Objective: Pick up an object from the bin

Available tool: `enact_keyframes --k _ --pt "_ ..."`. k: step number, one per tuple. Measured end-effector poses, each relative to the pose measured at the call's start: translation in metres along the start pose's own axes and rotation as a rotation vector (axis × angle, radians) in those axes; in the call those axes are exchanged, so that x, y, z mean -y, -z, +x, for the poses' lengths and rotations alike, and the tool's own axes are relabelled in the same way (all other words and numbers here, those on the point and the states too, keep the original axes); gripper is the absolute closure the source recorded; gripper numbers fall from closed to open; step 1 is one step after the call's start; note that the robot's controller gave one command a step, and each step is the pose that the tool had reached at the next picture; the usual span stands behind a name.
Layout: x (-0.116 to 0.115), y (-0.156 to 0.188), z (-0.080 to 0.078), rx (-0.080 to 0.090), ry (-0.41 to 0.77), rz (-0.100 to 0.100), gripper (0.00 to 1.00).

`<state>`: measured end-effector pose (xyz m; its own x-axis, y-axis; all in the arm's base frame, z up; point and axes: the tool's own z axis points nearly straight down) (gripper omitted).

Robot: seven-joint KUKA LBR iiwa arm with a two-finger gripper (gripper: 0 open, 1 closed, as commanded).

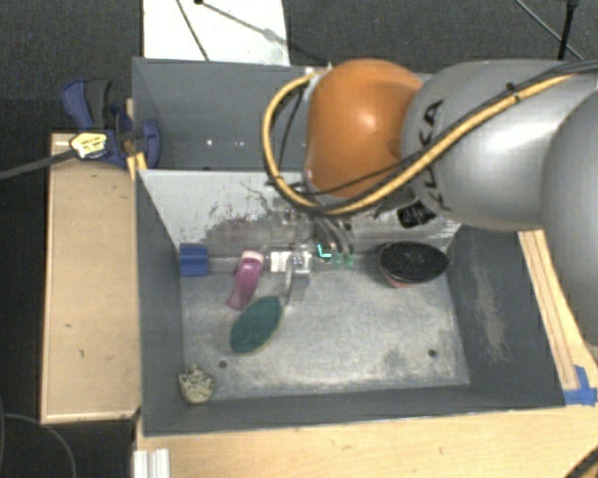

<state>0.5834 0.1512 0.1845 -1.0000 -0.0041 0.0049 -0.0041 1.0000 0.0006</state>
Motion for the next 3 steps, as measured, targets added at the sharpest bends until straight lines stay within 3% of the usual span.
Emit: enact_keyframes --k 1,2,3 --pt "-0.021 -0.098 0.039 -0.002 0.068 0.003 0.00" --pt "-0.022 -0.093 0.036 0.007 0.063 -0.002 1.00" --pt "-0.031 0.029 0.058 0.014 0.054 -0.003 1.00"
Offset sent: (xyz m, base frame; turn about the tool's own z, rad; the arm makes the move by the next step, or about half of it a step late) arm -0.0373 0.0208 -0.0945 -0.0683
